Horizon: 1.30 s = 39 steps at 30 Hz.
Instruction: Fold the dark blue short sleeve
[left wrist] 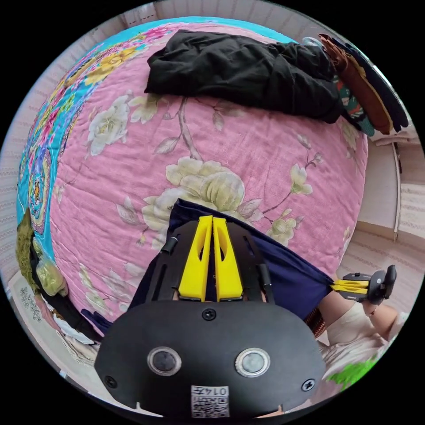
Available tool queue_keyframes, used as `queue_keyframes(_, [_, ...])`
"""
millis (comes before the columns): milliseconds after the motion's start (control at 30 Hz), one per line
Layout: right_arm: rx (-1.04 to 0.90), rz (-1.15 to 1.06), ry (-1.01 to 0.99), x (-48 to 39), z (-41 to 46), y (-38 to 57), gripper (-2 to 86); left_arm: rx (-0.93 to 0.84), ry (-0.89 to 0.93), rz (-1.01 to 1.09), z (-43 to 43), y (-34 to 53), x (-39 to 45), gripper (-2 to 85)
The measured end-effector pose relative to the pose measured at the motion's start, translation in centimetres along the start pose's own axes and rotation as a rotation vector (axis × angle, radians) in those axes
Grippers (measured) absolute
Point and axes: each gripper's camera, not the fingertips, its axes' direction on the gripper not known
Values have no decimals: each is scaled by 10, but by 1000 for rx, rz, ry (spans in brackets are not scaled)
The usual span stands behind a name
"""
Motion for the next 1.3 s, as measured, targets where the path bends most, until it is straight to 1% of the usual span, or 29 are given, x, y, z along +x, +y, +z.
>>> queue_keyframes(67, [101, -22, 28, -12, -13, 7, 0, 175, -46, -15, -29, 27, -8, -8])
queue_keyframes(100, [106, -25, 53, -18, -14, 8, 1, 205, -57, -11, -35, 33, -9, -8])
queue_keyframes(133, [86, -24, 55, -20, -11, 6, 2, 213, -53, -4, -36, 42, -14, -6])
queue_keyframes(200, [0, 4, 14, -15, 12, 2, 6, 96, 45, -24, -19, 48, -29, 0])
queue_keyframes(233, [-12, 14, -1, -13, 17, 1, 9, 91, 121, -60, -15, 60, -39, 8])
queue_keyframes(300, [-17, 62, -68, -7, 23, 2, 21, 200, 217, -97, -25, 88, -52, 27])
queue_keyframes(333, [-10, 74, -84, -6, 21, 3, 26, 260, 237, -91, -33, 108, -58, 47])
queue_keyframes(400, [-22, 88, -61, -6, 17, 6, 66, 292, 232, -89, -45, 137, -66, 95])
queue_keyframes(500, [-41, 158, -37, 3, 8, 12, 88, 408, 245, -75, -74, 204, -78, 97])
queue_keyframes(567, [-5, 197, -20, 3, -7, 16, 86, 519, 256, -94, -96, 282, -87, 84])
queue_keyframes(600, [27, 196, 3, -4, -18, 15, 82, 537, 244, -102, -100, 305, -87, 81])
queue_keyframes(633, [42, 183, 15, -11, -24, 13, 80, 569, 199, -134, -106, 355, -88, 75])
queue_keyframes(667, [63, 136, 32, -31, -32, 6, 78, 593, 163, -200, -107, 410, -88, 71])
queue_keyframes(700, [68, 57, 23, -58, -35, -4, 77, 603, 152, -248, -105, 440, -89, 69])
queue_keyframes(733, [65, 11, 14, -74, -34, -10, 77, 611, 145, -365, -98, 500, -92, 63])
queue_keyframes(767, [48, -100, -9, -112, -28, -22, 76, 591, 144, -502, -88, 562, -96, 57])
queue_keyframes(800, [12, -223, -35, -155, -16, -32, 76, 575, 147, -576, -82, 592, -97, 54])
queue_keyframes(833, [-13, -283, -50, -177, -8, -36, 76, 543, 155, -708, -70, 650, -98, 50])
queue_keyframes(867, [-75, -407, -97, -223, 13, -40, 76, 497, 156, -838, -56, 705, -97, 48])
queue_keyframes(900, [-151, -516, -142, -268, 38, -39, 78, 473, 162, -901, -50, 731, -97, 48])
queue_keyframes(933, [-187, -571, -162, -291, 51, -37, 79, 435, 191, -995, -38, 776, -98, 47])
queue_keyframes(967, [-259, -676, -194, -334, 79, -27, 82, 422, 216, -1066, -28, 813, -100, 45])
queue_keyframes(1000, [-326, -774, -211, -374, 106, -13, 86, 422, 228, -1096, -25, 829, -102, 45])
queue_keyframes(1033, [-359, -824, -213, -393, 118, -5, 89, 424, 251, -1121, -19, 855, -107, 44])
queue_keyframes(1100, [-418, -1013, -134, -456, 162, 33, 95, 422, 263, -1143, -12, 882, -116, 43])
queue_keyframes(1133, [-416, -1063, -108, -469, 170, 44, 95, 435, 294, -1146, -6, 896, -121, 42])
queue_keyframes(1200, [-417, -1247, 63, -511, 204, 84, 100, 437, 369, -1149, 6, 913, -128, 39])
queue_keyframes(1233, [-409, -1281, 95, -519, 211, 92, 101, 443, 385, -1138, 10, 922, -129, 37])
queue_keyframes(1300, [-367, -1428, 213, -546, 231, 127, 105, 438, 373, -1123, 12, 934, -130, 30])
